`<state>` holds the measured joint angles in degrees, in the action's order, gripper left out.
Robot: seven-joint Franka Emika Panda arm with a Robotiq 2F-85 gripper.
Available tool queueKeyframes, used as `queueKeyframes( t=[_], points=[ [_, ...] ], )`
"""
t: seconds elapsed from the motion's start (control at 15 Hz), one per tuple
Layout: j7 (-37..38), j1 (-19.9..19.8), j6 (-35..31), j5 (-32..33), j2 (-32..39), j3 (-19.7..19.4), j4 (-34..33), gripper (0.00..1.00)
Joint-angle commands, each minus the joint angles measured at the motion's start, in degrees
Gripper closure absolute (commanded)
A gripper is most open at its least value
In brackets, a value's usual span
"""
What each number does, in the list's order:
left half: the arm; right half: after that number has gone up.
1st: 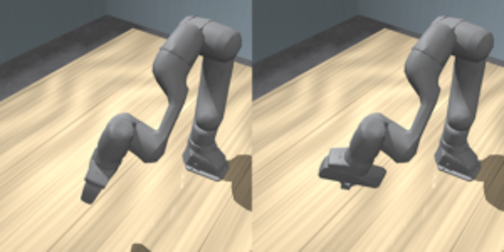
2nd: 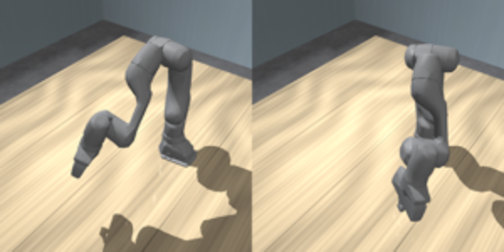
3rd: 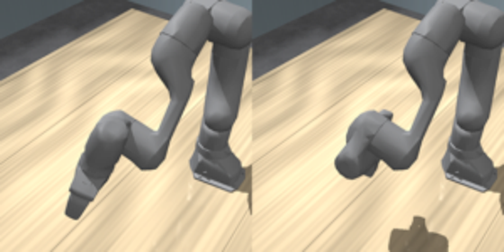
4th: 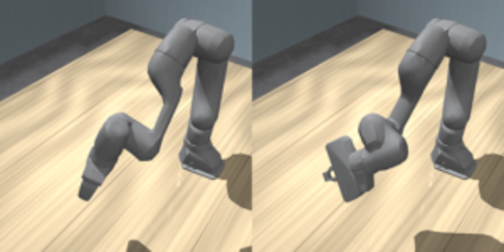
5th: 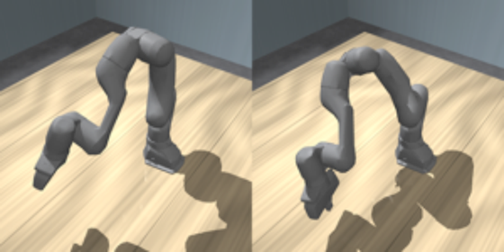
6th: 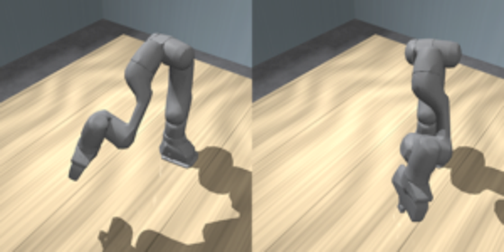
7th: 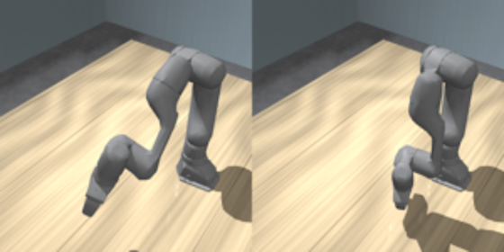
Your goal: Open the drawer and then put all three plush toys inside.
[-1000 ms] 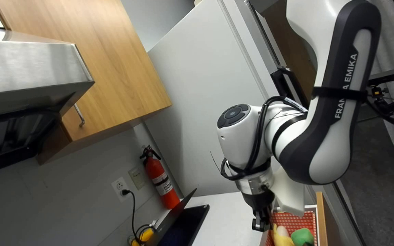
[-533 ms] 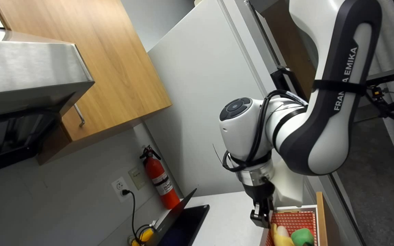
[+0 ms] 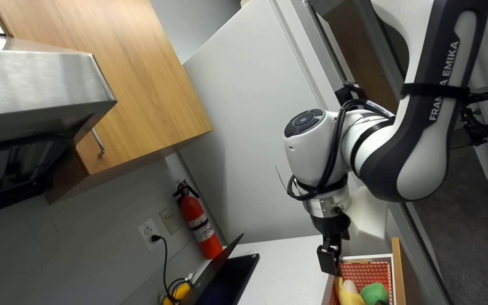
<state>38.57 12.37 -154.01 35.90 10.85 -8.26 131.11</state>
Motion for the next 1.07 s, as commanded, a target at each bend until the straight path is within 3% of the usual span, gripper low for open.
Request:
queueKeyframes(
  t=[0.0, 0.2, 0.27, 1.0],
  points=[
    [4.3, -2.06, -2.46, 2.99, -5.17, 0.27, 5.66, 0.0],
    [6.62, -1.2, -4.06, 2.58, -7.69, -1.74, 8.96, 0.0],
    [3.66, -0.89, -2.29, 0.79, -3.98, -1.0, 5.22, 0.0],
    [4.69, -0.89, -2.86, 0.79, -5.9, -1.54, 7.36, 0.0]
  ],
)
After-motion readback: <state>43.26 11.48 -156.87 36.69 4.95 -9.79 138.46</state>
